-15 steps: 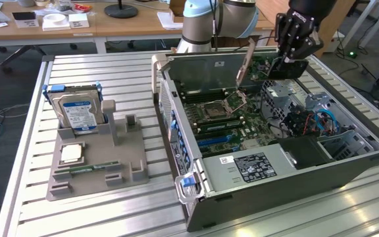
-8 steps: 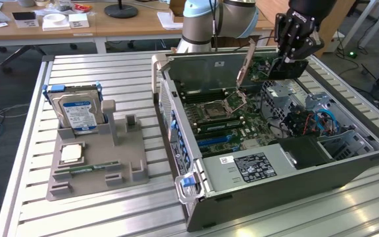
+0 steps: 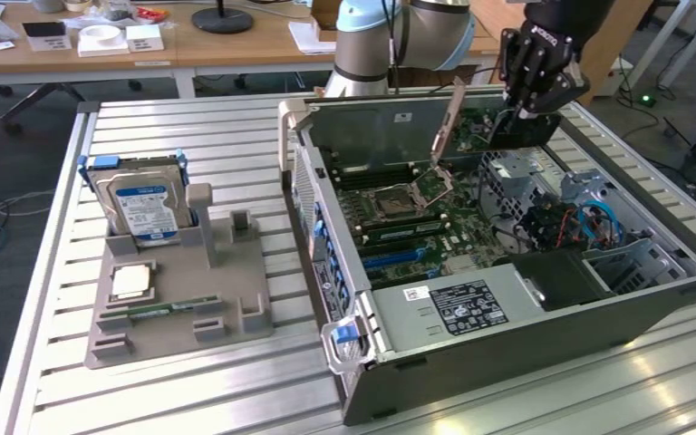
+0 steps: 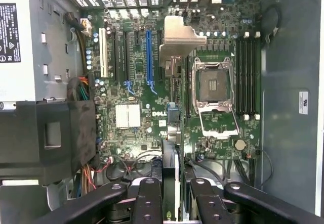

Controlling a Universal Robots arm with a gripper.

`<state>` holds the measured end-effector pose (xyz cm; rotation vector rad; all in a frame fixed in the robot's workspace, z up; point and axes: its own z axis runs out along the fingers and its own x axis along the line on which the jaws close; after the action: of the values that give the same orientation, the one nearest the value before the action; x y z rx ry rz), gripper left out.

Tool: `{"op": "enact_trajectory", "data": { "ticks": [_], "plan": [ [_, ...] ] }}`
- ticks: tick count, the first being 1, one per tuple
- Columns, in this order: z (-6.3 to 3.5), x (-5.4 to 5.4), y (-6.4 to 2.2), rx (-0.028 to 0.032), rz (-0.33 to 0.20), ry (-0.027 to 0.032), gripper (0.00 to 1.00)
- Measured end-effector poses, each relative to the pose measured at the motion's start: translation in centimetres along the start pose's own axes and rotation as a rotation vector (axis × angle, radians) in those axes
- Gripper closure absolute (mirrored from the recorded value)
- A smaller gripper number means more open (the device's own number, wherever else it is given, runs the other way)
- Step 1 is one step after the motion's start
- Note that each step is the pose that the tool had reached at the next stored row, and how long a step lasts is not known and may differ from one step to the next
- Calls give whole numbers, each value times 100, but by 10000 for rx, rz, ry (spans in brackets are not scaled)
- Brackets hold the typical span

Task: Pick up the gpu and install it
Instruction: 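Insert the gpu into the slot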

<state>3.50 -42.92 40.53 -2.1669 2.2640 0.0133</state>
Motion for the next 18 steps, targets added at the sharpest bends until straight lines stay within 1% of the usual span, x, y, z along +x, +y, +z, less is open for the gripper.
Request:
{"op": "enact_trajectory", "data": {
  "ticks": [4, 9, 18],
  "plan": [
    [65, 3, 44, 23, -106, -1, 74],
    [152, 8, 111, 27, -259, -2, 74],
    [304, 26, 280, 26, -440, -2, 74]
  ]
}}
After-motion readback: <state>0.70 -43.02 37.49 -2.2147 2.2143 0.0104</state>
